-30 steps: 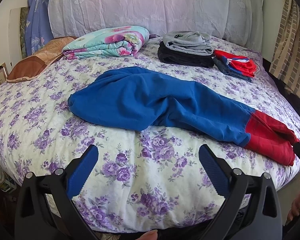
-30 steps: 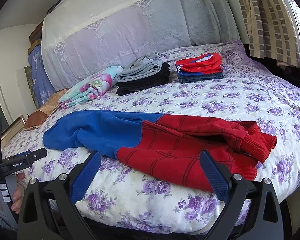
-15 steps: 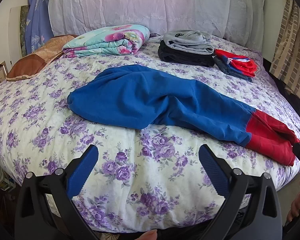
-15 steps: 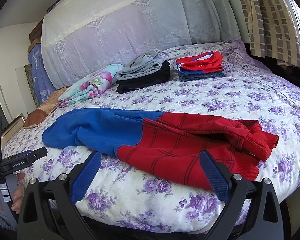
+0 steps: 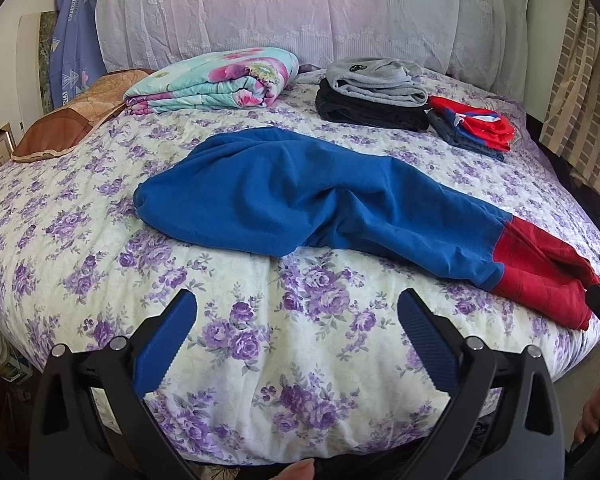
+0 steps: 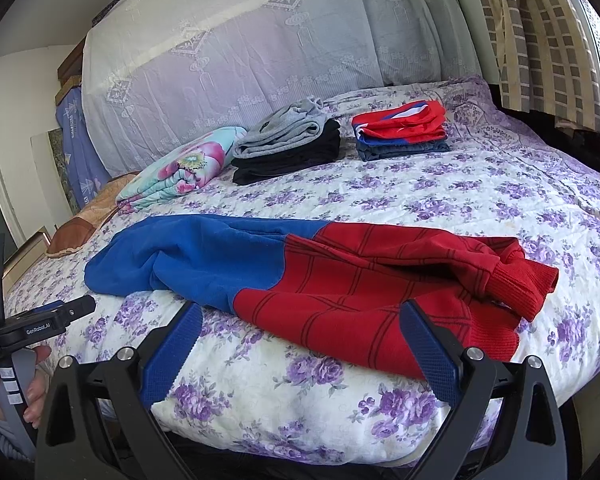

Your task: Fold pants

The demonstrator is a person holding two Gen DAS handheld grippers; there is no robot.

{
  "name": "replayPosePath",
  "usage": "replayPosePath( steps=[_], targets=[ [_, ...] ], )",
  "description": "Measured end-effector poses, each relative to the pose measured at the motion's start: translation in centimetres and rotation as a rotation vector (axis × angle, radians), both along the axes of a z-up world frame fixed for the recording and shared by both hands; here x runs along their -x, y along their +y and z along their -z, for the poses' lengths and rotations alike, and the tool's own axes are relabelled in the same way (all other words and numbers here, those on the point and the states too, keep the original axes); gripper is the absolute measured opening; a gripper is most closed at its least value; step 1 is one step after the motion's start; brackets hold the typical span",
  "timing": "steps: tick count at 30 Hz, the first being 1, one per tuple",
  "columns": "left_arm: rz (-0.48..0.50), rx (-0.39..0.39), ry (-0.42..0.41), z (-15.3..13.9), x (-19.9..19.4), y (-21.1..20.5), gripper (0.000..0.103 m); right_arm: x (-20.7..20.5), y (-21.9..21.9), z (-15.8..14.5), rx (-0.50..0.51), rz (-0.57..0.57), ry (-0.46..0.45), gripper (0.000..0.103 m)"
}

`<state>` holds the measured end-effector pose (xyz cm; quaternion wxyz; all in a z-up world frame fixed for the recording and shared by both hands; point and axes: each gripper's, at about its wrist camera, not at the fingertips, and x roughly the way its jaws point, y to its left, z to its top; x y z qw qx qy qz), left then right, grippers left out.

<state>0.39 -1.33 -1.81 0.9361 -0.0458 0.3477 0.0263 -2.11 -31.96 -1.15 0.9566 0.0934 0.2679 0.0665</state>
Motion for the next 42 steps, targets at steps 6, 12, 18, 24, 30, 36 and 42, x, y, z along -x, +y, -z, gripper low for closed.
replayPosePath(
  steps=[6, 12, 18, 24, 30, 36, 42],
  targets=[
    [-0.003, -0.006, 0.004, 0.2, -0.1, 0.1, 0.098, 0.0, 0.2, 0.3, 0.0, 0.0, 0.005, 0.099],
    [-0.002, -0.002, 0.014, 0.4, -0.2, 0.2, 0.098, 0.0, 0.1, 0.3, -0.001, 0.0, 0.007, 0.099],
    [-0.001, -0.002, 0.018, 0.4, -0.3, 0.2, 0.098, 0.1, 0.2, 0.4, 0.0, 0.001, 0.008, 0.099],
    [-0.001, -0.002, 0.021, 0.4, -0.4, 0.2, 0.098, 0.1, 0.2, 0.2, -0.001, 0.0, 0.009, 0.099],
    [0.024, 0.036, 0.035, 1.0, -1.1, 1.1, 0.098, 0.0, -1.0, 1.0, -0.109, -0.119, 0.033, 0.099],
    [0.015, 0.325, 0.119, 3.3, -3.4, 7.3, 0.098, 0.8, -5.7, 4.0, -0.433, -0.227, 0.17, 0.099],
    [0.019, 0.52, 0.094, 3.5, -5.4, 10.5, 0.098, 0.3, -8.1, 8.1, -0.812, -0.237, 0.317, 0.099]
  ],
)
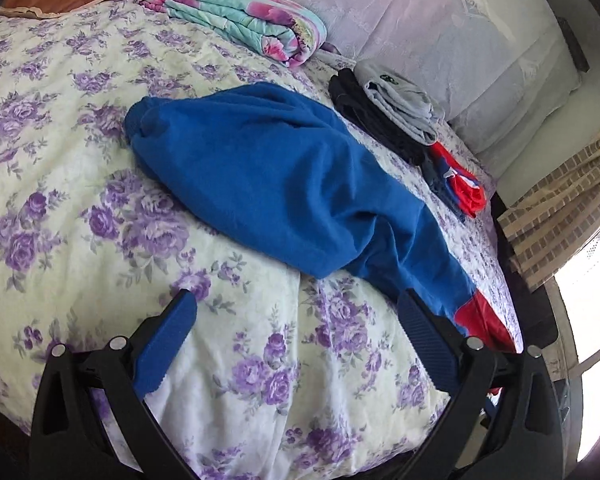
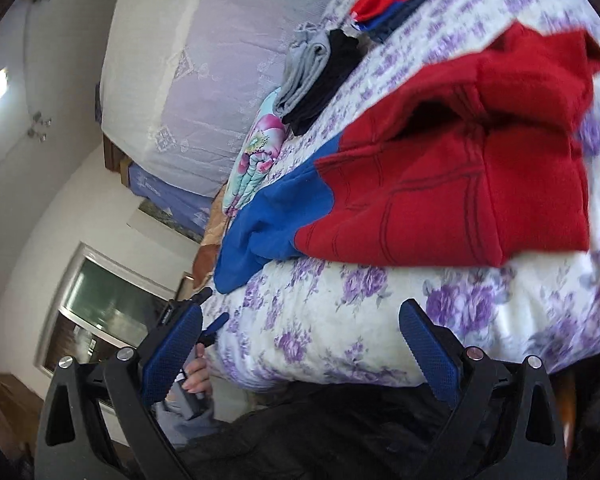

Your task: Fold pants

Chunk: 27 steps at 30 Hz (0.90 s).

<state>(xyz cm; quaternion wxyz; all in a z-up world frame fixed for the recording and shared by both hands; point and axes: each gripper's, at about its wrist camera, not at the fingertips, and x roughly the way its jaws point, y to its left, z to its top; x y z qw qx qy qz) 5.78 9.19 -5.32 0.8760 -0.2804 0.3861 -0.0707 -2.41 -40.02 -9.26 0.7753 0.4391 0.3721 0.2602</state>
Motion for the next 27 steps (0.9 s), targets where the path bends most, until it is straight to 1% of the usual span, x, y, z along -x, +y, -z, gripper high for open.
replayPosePath(
  steps=[2, 4, 7, 8, 11, 12, 13, 15, 16, 18, 21, 22, 23, 24, 25, 26, 27],
  targets=[
    [-0.01, 0.015, 0.002, 0.0, -0.8, 0.5, 0.098, -0.2, -0.7, 1.2, -0.067, 0.037, 0.04, 0.099],
    [-0.015, 0.044, 0.012, 0.1, -1.6, 1.1, 0.098, 0.0, -1.4, 2.2, -0.156, 0.09, 0.047, 0.099],
    [-0.022, 0.081, 0.014, 0.2, -2.6, 2.1, 0.098, -0.4, -2.2, 2.3, -0.177, 0.146, 0.031, 0.099],
    [-0.023, 0.099, 0.013, 0.3, -2.9, 2.5, 0.098, -0.4, -2.4, 2.5, -0.198, 0.163, 0.034, 0.099],
    [-0.036, 0.166, 0.007, 0.3, -3.6, 3.8, 0.098, -0.4, -2.7, 2.6, -0.216, 0.194, 0.047, 0.099],
    [-0.036, 0.186, 0.011, 0.4, -3.8, 4.1, 0.098, -0.2, -2.7, 2.5, -0.222, 0.213, 0.035, 0.099],
    [-0.034, 0.212, 0.02, 0.6, -4.0, 4.5, 0.098, 0.0, -2.8, 2.0, -0.218, 0.226, 0.011, 0.098],
    [-0.035, 0.266, 0.024, 0.7, -4.1, 5.3, 0.098, -0.5, -2.8, 0.3, -0.164, 0.227, -0.048, 0.098],
    [-0.043, 0.292, 0.024, 0.7, -4.2, 5.7, 0.098, -0.7, -2.9, 0.1, -0.138, 0.236, -0.051, 0.098],
    [-0.066, 0.338, 0.028, 0.9, -4.7, 6.6, 0.098, -1.1, -3.0, 0.5, -0.13, 0.252, -0.016, 0.097],
    [-0.119, 0.362, 0.044, 1.4, -6.1, 7.8, 0.098, -1.4, -2.4, -0.1, -0.07, 0.245, -0.034, 0.098],
    [-0.135, 0.368, 0.046, 1.6, -6.6, 8.1, 0.098, -1.4, -2.3, -0.1, -0.055, 0.246, -0.037, 0.097],
    [-0.14, 0.37, 0.046, 1.6, -6.9, 8.2, 0.098, -1.4, -2.2, 0.0, -0.045, 0.255, -0.04, 0.093],
    [-0.14, 0.365, 0.046, 1.5, -7.1, 8.2, 0.095, -1.5, -2.4, 0.0, -0.041, 0.262, -0.045, 0.079],
    [-0.145, 0.352, 0.035, 1.3, -7.2, 8.1, 0.077, -1.6, -2.9, 0.4, -0.052, 0.27, -0.046, 0.055],
    [-0.14, 0.34, 0.027, 1.1, -7.0, 8.0, 0.063, -1.6, -3.5, 0.9, -0.067, 0.281, -0.036, 0.044],
    [-0.124, 0.336, 0.028, 1.1, -6.9, 7.8, 0.042, -1.6, -3.9, 1.3, -0.081, 0.295, -0.025, 0.027]
  ],
)
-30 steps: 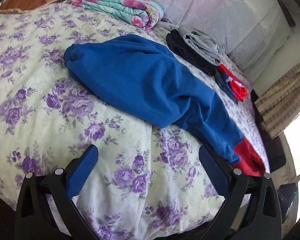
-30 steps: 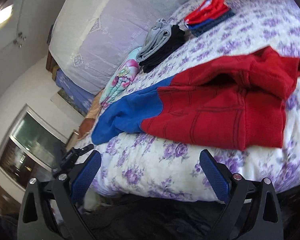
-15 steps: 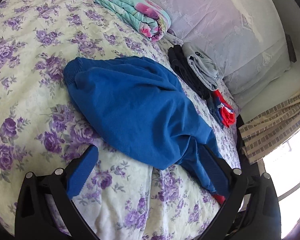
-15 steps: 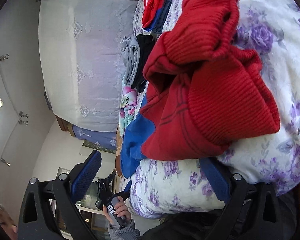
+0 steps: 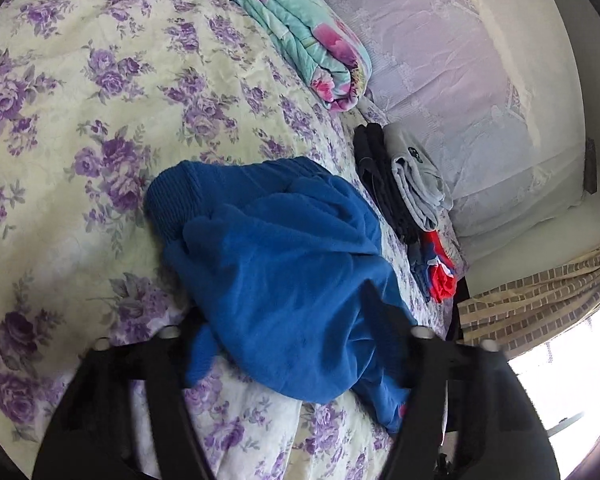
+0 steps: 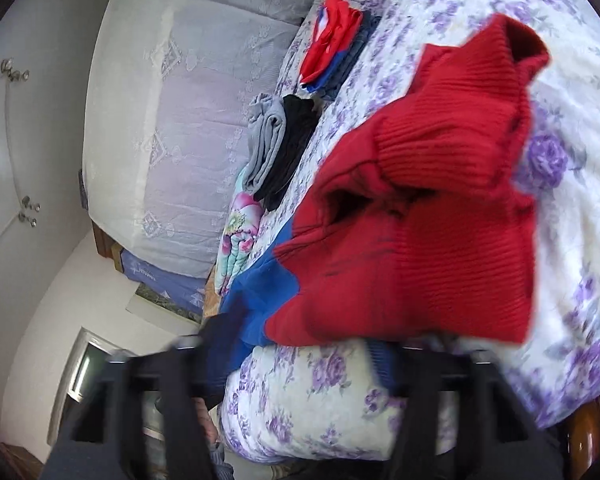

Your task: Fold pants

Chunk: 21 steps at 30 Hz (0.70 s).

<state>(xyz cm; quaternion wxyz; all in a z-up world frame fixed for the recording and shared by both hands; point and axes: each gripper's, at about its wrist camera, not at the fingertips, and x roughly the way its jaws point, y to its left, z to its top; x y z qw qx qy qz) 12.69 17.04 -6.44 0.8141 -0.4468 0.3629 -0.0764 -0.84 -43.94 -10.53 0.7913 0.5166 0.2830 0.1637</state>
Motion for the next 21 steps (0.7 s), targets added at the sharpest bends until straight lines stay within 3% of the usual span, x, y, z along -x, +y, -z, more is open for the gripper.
replayPosePath(
  steps=[1, 4, 9, 14, 17, 21],
  targets=[
    [0.009, 0.008, -0.005, 0.0, 0.2, 0.0, 0.027, 0.1, -0.1, 0.1, -0.004, 0.005, 0.0, 0.015],
    [0.012, 0.0, -0.04, -0.6, 1.7, 0.2, 0.008, 0.3, -0.1, -1.8, 0.063, -0.016, -0.065, 0.01],
    [0.041, -0.058, -0.17, -5.2, 3.6, -0.3, 0.006, 0.4, -0.9, -7.1, 0.168, -0.032, -0.206, 0.008],
    [0.082, -0.123, -0.21, -8.7, 1.0, -1.9, 0.006, -2.7, -4.4, -11.2, 0.145, -0.013, -0.277, 0.008],
    [0.089, -0.162, -0.22, -10.4, -2.1, -3.3, 0.005, -6.2, -5.9, -13.1, 0.166, 0.003, -0.277, 0.008],
    [0.083, -0.168, -0.219, -12.5, -7.7, -4.3, 0.005, -12.3, -8.7, -12.9, 0.128, 0.044, -0.198, 0.008]
  ],
)
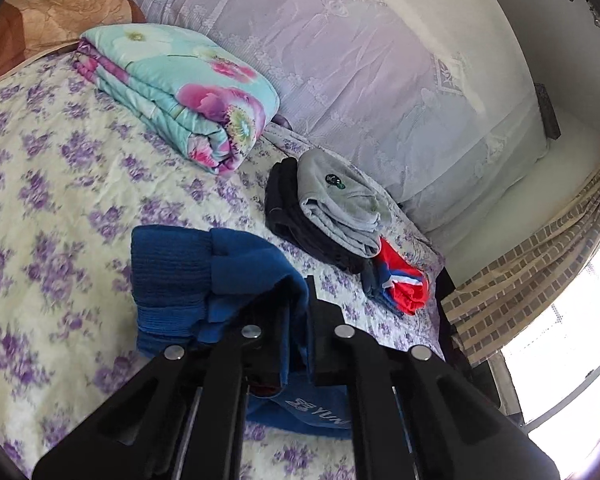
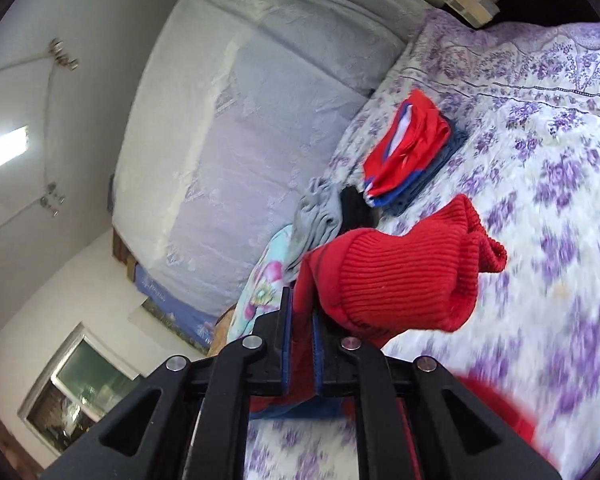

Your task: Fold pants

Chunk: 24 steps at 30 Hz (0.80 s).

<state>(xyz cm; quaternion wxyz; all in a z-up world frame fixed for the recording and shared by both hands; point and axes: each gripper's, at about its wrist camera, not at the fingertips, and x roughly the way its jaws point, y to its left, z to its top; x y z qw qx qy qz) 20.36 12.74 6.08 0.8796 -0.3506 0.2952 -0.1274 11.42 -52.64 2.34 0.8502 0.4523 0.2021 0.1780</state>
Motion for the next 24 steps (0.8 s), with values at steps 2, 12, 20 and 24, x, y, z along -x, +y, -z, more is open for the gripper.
replayPosePath(
  steps=[2, 12, 20, 24],
  targets=[
    [-0.014, -0.014, 0.018, -0.8, -3.5, -0.6, 0.005, -3.9, -1.4, 1.0, -0.029, 0.016, 0.058, 0.008],
    [-0.081, 0.0, 0.257, 4.1, -17.8, -1.5, 0.02, -17.7, -4.2, 5.2, 0.014, 0.123, 0.335, 0.075],
    [-0.07, -0.018, 0.106, 4.5, -10.3, 0.9, 0.071, -7.1, -2.8, 5.1, 0.138, 0.004, 0.316, 0.08],
    [-0.01, -0.006, 0.168, 5.8, -6.2, 1.2, 0.072, -0.3, -1.5, 5.7, 0.199, -0.05, 0.308, 0.085]
  ],
)
